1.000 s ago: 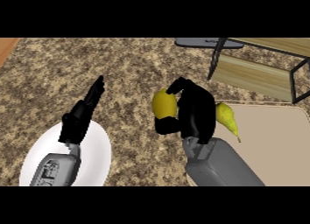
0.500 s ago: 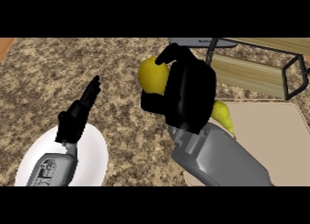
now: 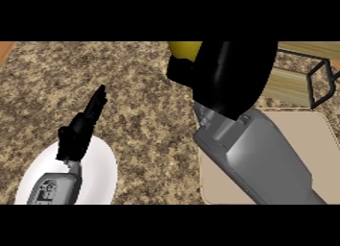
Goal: Pick the lemon from the tray and place it in the tiered shelf
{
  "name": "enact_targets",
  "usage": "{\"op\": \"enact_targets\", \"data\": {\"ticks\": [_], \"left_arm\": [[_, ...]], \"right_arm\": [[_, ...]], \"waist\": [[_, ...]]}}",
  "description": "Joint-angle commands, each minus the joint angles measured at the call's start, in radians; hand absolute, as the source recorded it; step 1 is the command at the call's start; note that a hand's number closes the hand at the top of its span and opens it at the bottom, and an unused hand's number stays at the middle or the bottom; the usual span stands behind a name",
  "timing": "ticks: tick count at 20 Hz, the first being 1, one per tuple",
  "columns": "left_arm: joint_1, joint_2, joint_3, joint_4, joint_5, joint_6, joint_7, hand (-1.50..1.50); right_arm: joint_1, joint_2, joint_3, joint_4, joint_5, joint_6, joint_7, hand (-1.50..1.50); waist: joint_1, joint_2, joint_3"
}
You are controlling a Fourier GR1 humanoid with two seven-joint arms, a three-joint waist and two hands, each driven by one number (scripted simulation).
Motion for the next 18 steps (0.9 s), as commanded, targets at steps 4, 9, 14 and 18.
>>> {"op": "enact_targets", "data": {"ticks": [4,9,14,18], "left_arm": [[-0.028,-0.009,0.008,0.025,-0.013,0.024,-0.012,0.0],[0.021,-0.014,-0.002,0.011,-0.018,0.024,-0.043,0.0],[0.029,0.009,0.003,-0.019,0.017,-0.031,-0.011,0.0],[-0.012,0.008,0.02,0.035,0.01,-0.018,-0.036,0.0]], "right_arm": [[-0.106,0.002,-0.157,0.022,0.082,0.138,0.108,1.5],[-0.16,-0.066,-0.287,0.094,0.096,0.142,0.005,1.5],[-0.197,-0.077,-0.332,0.11,0.153,0.165,-0.026,1.5],[-0.252,-0.136,-0.407,0.201,0.127,0.146,-0.124,1.5]], "waist": [[-0.005,0.005,0.001],[0.003,0.008,0.001],[0.006,0.007,0.001],[0.006,0.01,0.001]]}}
